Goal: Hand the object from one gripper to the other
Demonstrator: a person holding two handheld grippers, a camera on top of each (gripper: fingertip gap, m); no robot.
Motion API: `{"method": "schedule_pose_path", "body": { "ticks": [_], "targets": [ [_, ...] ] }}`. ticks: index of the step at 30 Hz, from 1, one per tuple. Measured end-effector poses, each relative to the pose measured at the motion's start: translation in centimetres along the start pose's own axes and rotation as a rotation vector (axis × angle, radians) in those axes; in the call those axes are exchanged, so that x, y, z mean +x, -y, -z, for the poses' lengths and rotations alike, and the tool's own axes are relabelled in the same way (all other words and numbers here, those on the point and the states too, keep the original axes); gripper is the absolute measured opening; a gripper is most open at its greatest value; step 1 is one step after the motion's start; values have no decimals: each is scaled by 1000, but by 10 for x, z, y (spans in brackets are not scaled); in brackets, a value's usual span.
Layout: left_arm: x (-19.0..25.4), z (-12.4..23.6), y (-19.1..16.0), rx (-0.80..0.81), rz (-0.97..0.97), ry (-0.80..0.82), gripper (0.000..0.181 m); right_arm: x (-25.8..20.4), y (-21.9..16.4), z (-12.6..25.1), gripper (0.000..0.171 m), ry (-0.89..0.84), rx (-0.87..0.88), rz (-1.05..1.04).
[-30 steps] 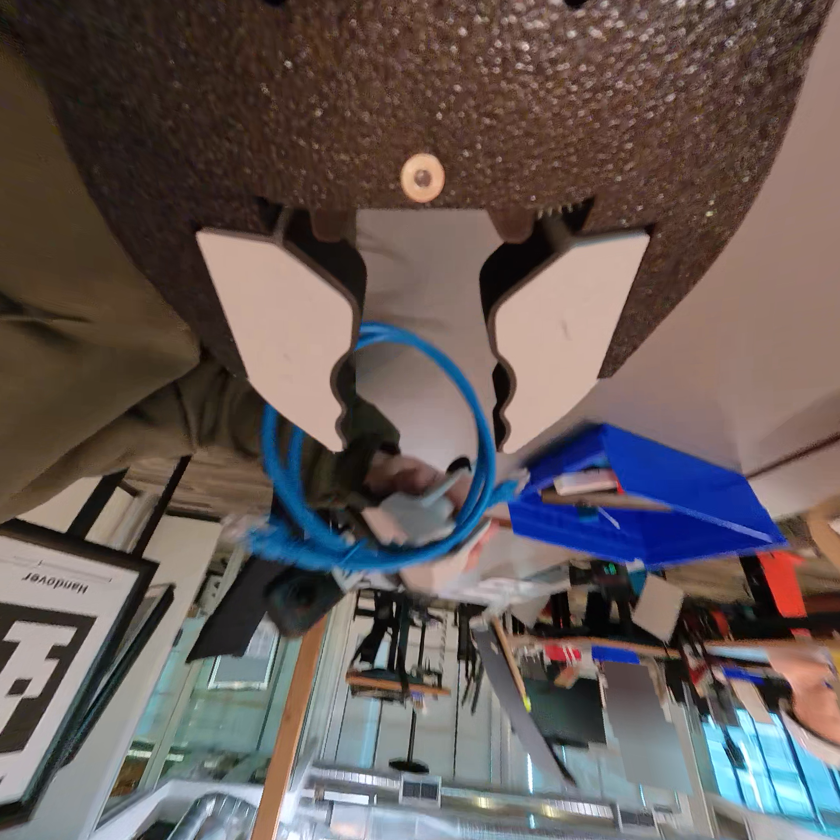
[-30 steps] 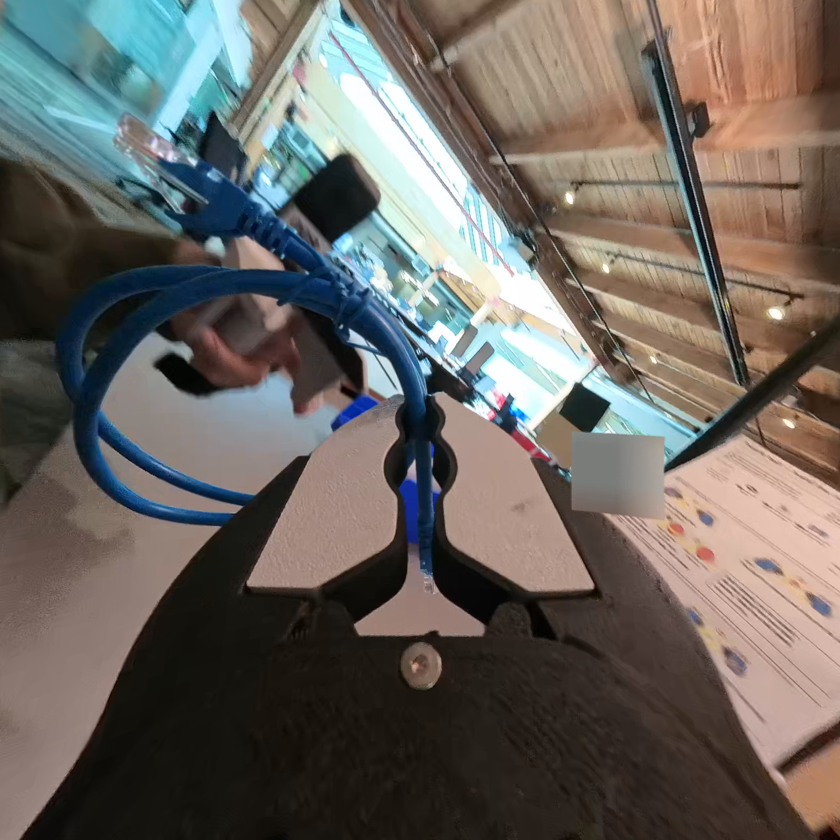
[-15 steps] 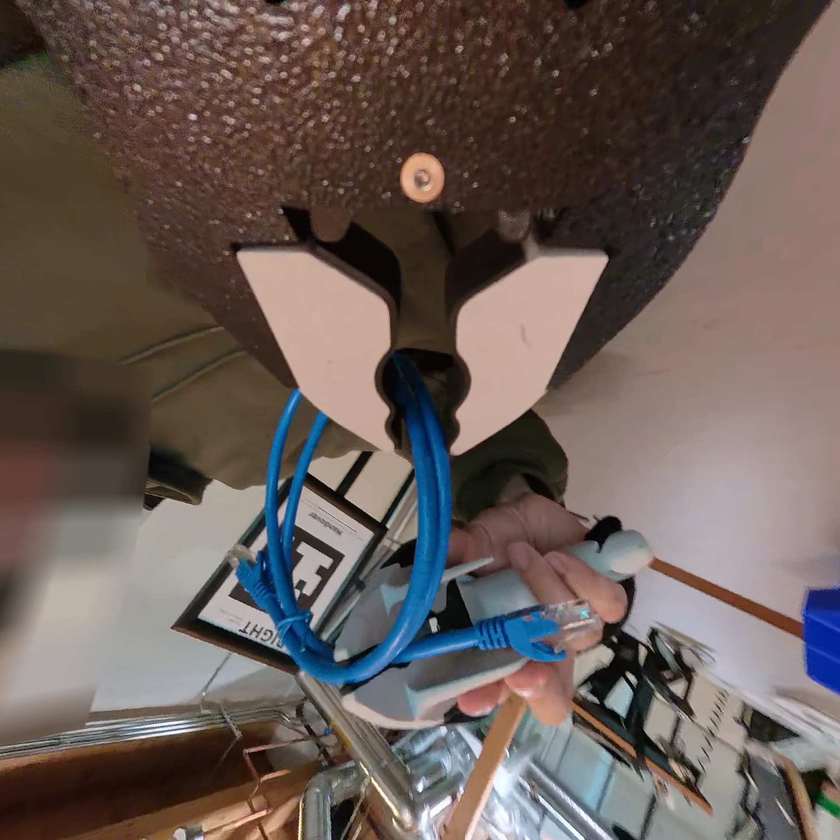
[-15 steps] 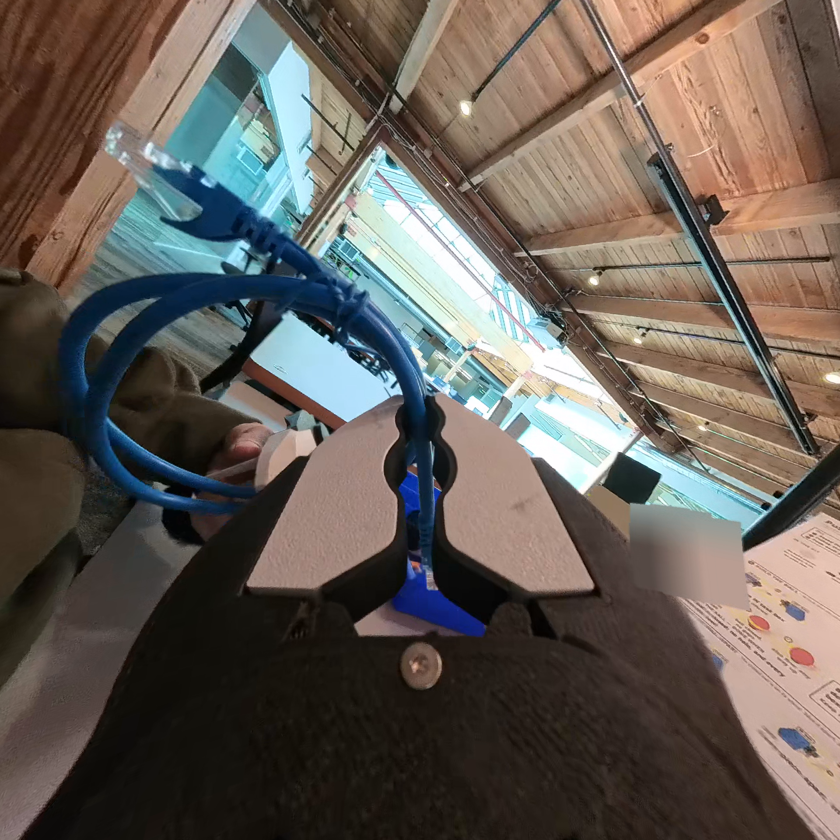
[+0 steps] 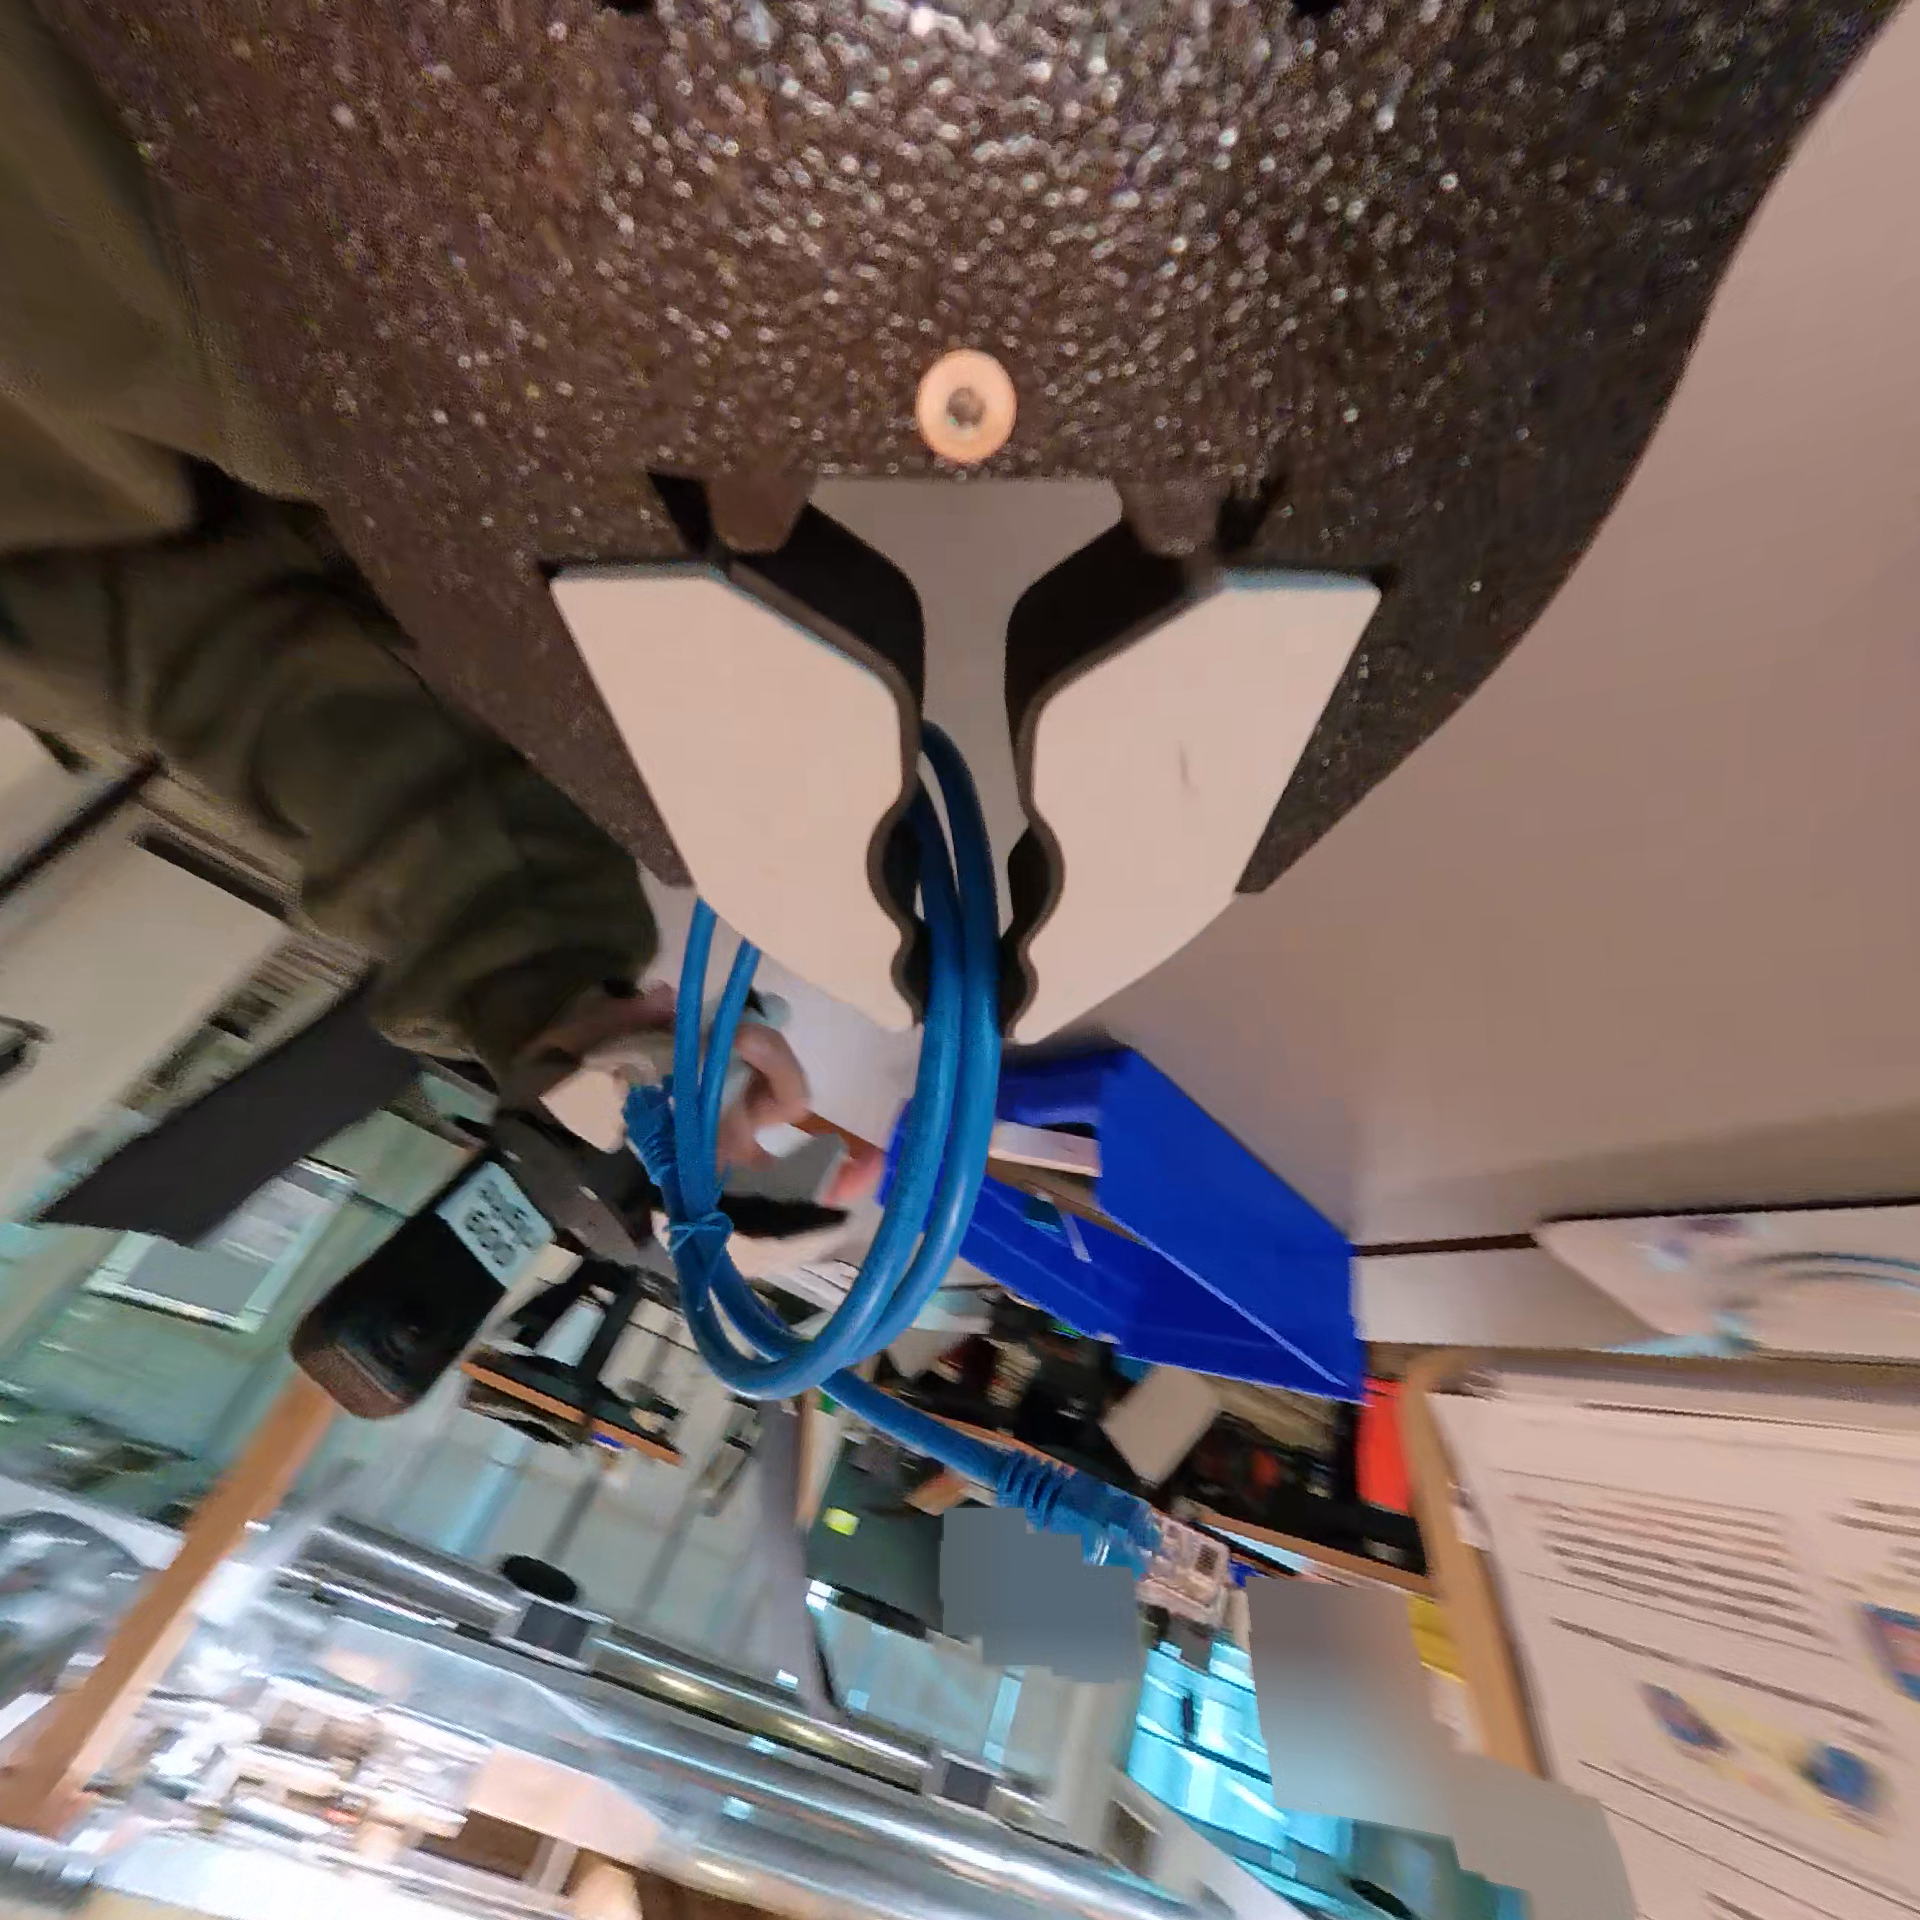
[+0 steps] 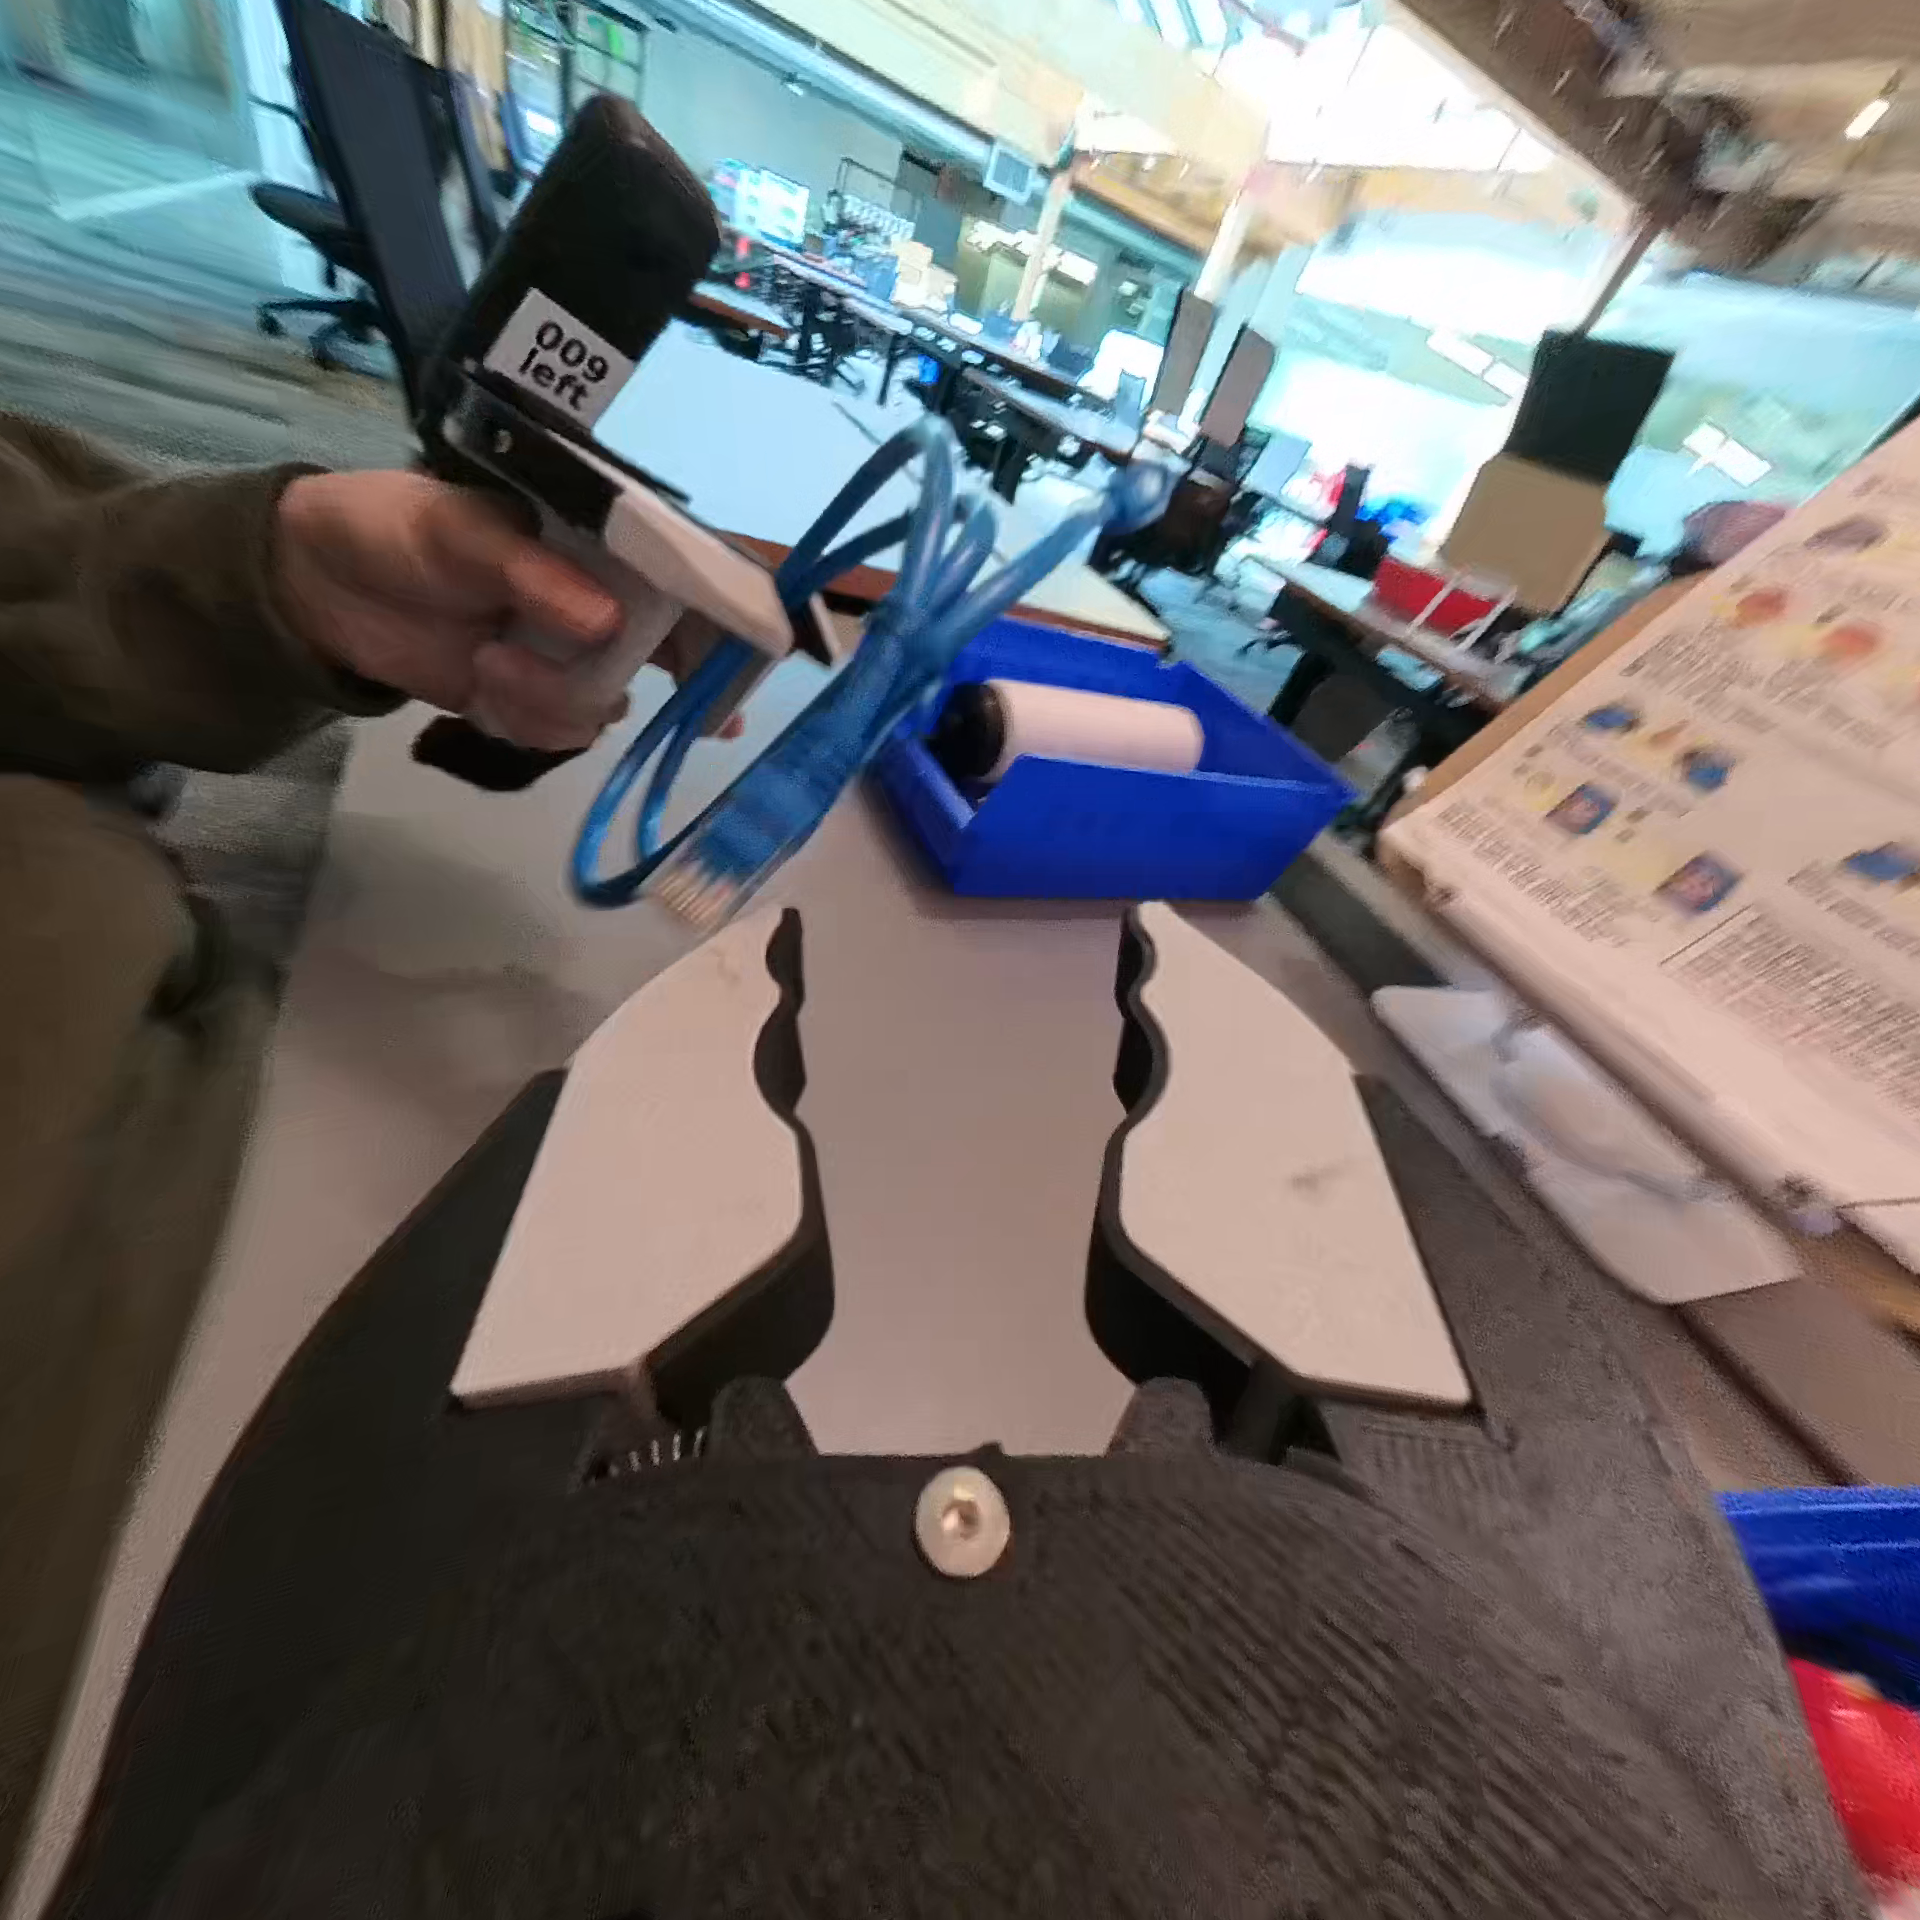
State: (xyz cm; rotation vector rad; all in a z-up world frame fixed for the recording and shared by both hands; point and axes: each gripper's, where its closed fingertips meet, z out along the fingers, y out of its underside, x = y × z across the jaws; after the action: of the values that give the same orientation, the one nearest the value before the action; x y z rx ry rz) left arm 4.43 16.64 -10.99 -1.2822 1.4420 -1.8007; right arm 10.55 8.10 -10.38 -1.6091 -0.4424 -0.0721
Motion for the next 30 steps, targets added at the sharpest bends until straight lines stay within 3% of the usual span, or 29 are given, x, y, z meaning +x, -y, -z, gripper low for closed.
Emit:
{"method": "schedule_pose_path", "body": {
  "ticks": [5, 8, 13, 16, 19, 22, 30],
  "targets": [
    [-17, 19, 30, 169, -21, 189, 11, -5, 1, -18, 85, 48, 56, -294],
    [-12, 26, 46, 295, -36, 203, 11, -15, 13, -52, 86, 86, 244, -577],
    [-8, 33, 56, 404, -36, 236, 11, -18, 27, -70, 43, 51, 615, -891],
    [-10, 33, 55, 424, -12, 232, 11, -19, 22, -73, 40, 45, 694, -1048],
    [-10, 29, 51, 421, 9, 219, 11, -33, 25, -81, 35, 116, 693, -1076],
    [-8, 24, 47, 411, 4, 206, 11, -37, 24, -83, 6, 95, 669, -1030],
    [6, 16, 43, 318, -100, 124, 12, -26, 27, -71, 6, 31, 546, -741]
  ]
}}
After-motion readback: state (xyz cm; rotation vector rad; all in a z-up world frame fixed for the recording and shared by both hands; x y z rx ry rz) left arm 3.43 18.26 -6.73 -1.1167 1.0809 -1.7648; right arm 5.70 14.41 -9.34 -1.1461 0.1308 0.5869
